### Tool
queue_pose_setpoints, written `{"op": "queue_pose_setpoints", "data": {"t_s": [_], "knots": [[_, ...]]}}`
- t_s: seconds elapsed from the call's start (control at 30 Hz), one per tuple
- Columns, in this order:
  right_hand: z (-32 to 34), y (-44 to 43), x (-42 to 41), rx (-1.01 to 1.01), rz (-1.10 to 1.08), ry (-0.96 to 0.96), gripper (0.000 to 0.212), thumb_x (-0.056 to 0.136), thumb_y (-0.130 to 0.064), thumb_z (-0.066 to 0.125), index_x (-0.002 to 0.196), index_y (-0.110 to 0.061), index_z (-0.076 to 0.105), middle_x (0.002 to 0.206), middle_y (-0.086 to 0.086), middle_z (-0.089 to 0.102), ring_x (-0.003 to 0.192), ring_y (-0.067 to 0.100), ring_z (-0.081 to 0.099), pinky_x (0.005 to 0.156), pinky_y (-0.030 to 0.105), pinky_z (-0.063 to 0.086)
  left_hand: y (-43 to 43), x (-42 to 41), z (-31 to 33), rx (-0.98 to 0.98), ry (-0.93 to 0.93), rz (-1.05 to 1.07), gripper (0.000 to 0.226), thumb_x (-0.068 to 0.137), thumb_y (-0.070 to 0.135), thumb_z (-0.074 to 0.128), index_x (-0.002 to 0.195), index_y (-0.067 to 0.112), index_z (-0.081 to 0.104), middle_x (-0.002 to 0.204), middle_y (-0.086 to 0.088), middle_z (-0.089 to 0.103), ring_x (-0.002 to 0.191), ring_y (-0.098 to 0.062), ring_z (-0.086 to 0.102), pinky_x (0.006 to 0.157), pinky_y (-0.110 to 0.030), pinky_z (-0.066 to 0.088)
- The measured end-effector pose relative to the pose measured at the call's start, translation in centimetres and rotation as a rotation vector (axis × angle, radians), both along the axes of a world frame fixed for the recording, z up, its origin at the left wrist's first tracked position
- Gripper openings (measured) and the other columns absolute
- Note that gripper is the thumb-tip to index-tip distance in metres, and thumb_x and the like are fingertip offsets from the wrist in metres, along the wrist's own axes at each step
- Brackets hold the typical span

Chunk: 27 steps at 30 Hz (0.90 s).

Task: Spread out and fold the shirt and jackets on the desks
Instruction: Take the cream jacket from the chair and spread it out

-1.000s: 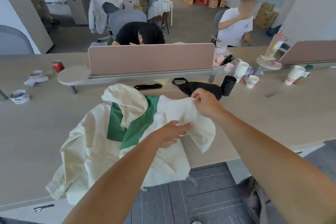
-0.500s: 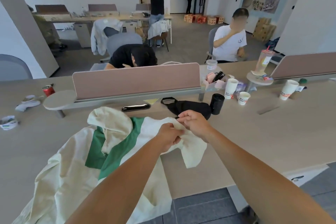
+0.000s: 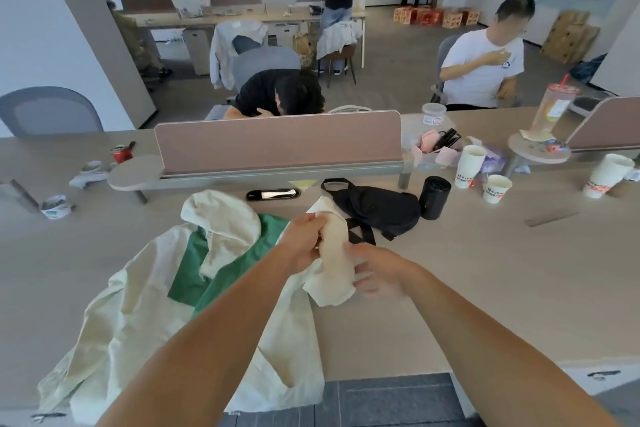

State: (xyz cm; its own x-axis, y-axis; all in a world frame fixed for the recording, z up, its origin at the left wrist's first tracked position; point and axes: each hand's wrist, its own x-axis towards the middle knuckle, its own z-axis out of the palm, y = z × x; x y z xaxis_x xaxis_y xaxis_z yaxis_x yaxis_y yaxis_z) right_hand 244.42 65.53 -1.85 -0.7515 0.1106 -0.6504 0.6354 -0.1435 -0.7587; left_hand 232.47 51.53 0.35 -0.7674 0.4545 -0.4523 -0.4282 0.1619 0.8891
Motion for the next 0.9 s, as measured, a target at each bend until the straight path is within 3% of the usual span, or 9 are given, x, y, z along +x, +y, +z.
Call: {"op": "queue_pose_setpoints", "data": {"t_s": [0.17,0.33,0.43,0.5,0.57,0.63,0.73,0.8,0.9], "knots": [[1.0,-0.5,-3.4,0.14,0.058,0.098,0.031,0.091,-0.05,0.066,0.111,-0.026,0.058,0.119,-0.005,0.066,0.107,0.015,0.064,0.085,0.031,0.048,-0.7,-2.1,-0.2,0.088,-0.023,0.04,0.015,0.102,0.02,0.055,0.103,0.007,0.063,0.095,-0.016,0.064,0.087,-0.028,0.063,0.074,-0.041,0.057],[0.4,-1.3,-5.4,0.111,0.09,0.132,0.029,0.097,-0.039,0.062,0.122,-0.025,0.063,0.119,-0.003,0.069,0.104,0.01,0.065,0.076,0.024,0.052,-1.6,-5.2,0.1,-0.004,-0.024,0.0,0.017,0.098,0.033,0.06,0.105,0.019,0.068,0.109,-0.012,0.071,0.102,-0.032,0.068,0.091,-0.051,0.056],[0.6,-1.0,-7.6,0.413,-0.077,0.171,0.035,0.097,-0.044,0.057,0.114,-0.015,0.067,0.113,0.004,0.07,0.101,0.022,0.065,0.091,0.039,0.053,-1.3,-7.2,-0.3,0.095,-0.046,0.018,0.023,0.099,0.032,0.059,0.108,0.012,0.068,0.103,-0.011,0.071,0.094,-0.031,0.069,0.087,-0.045,0.058],[2.3,0.5,-8.2,0.591,-0.249,0.173,0.035,0.098,-0.042,0.053,0.108,-0.011,0.064,0.103,0.006,0.066,0.091,0.024,0.061,0.081,0.037,0.049,-0.8,-8.4,-1.1,0.117,-0.029,-0.039,0.033,0.096,0.039,0.061,0.108,0.008,0.065,0.098,-0.012,0.069,0.083,-0.025,0.066,0.078,-0.039,0.058],[4.0,3.3,-7.9,0.73,-0.372,0.195,0.024,0.098,-0.033,0.051,0.096,-0.011,0.059,0.09,0.005,0.061,0.085,0.024,0.058,0.071,0.031,0.043,0.2,-9.4,-3.0,-0.061,0.13,-0.176,0.058,0.082,0.052,0.07,0.118,0.007,0.061,0.11,-0.021,0.064,0.084,-0.02,0.062,0.078,-0.034,0.055],[5.6,6.2,-7.3,0.924,-0.35,0.19,0.019,0.099,-0.025,0.05,0.082,-0.016,0.05,0.081,0.001,0.053,0.08,0.022,0.051,0.064,0.03,0.036,0.9,-9.5,-5.5,-0.41,0.318,-0.367,0.09,0.067,0.063,0.077,0.137,0.016,0.045,0.125,-0.017,0.054,0.1,-0.02,0.056,0.084,-0.031,0.05],[6.7,10.0,-6.8,1.158,-0.226,0.146,0.018,0.101,-0.025,0.051,0.114,-0.016,0.061,0.113,0.009,0.059,0.113,0.029,0.049,0.085,0.03,0.035,1.5,-7.8,-8.7,-0.869,0.463,-0.712,0.125,0.055,0.073,0.078,0.151,0.027,0.013,0.147,-0.012,0.028,0.136,-0.037,0.033,0.105,-0.048,0.041],[7.2,12.1,-6.7,1.333,-0.112,0.086,0.032,0.102,-0.025,0.05,0.133,-0.02,0.057,0.133,0.006,0.057,0.128,0.031,0.042,0.098,0.036,0.033,2.0,-6.8,-10.6,-1.009,0.512,-0.878,0.116,0.065,0.058,0.079,0.149,0.021,0.008,0.143,-0.013,0.031,0.135,-0.039,0.033,0.103,-0.048,0.041],[6.5,16.1,-6.7,1.568,0.136,0.033,0.027,0.099,-0.018,0.046,0.119,-0.031,0.059,0.129,-0.005,0.058,0.112,0.027,0.049,0.098,0.044,0.03,3.5,-6.4,-12.5,-1.071,0.569,-0.981,0.078,0.09,0.02,0.06,0.151,0.007,0.013,0.129,-0.015,0.052,0.118,-0.031,0.057,0.091,-0.037,0.051]]}}
